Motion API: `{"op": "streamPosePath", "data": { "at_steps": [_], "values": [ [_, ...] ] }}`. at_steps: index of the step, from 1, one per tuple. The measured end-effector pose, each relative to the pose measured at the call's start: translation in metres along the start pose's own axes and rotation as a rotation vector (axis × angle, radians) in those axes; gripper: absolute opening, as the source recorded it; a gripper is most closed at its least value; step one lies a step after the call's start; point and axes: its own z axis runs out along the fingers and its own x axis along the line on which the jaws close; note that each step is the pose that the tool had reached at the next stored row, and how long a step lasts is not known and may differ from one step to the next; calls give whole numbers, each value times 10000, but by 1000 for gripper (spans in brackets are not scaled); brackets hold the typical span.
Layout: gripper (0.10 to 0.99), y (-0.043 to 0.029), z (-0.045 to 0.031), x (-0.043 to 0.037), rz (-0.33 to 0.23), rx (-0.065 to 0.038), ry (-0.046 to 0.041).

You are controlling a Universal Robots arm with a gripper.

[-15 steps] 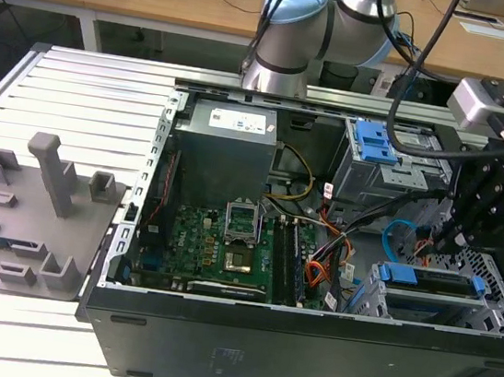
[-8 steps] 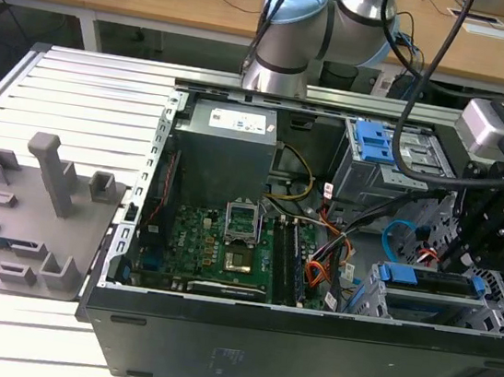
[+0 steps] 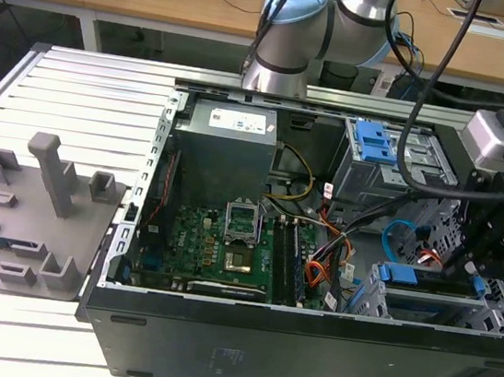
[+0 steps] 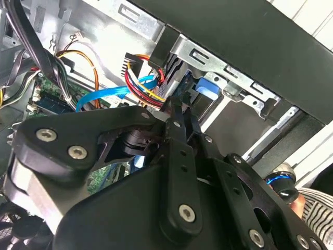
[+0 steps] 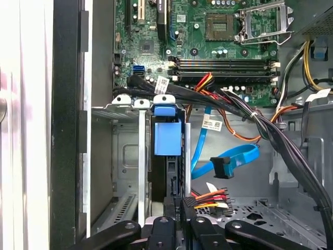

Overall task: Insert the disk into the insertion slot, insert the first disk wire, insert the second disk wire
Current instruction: 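Insert the first disk wire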

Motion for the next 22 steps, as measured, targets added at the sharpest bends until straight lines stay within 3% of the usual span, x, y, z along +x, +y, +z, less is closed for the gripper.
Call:
{"op": "streamPosePath", "data": {
  "at_steps": [6, 8, 13, 15, 22],
  "values": [
    [173, -16, 40, 1, 0, 1, -18],
    [251, -15, 35, 1, 0, 0, -4],
    [251, -15, 24, 2, 1, 0, 1],
    [251, -13, -16, 2, 1, 1, 0],
    [251, -1, -303, 9, 1, 0, -1]
  ]
}}
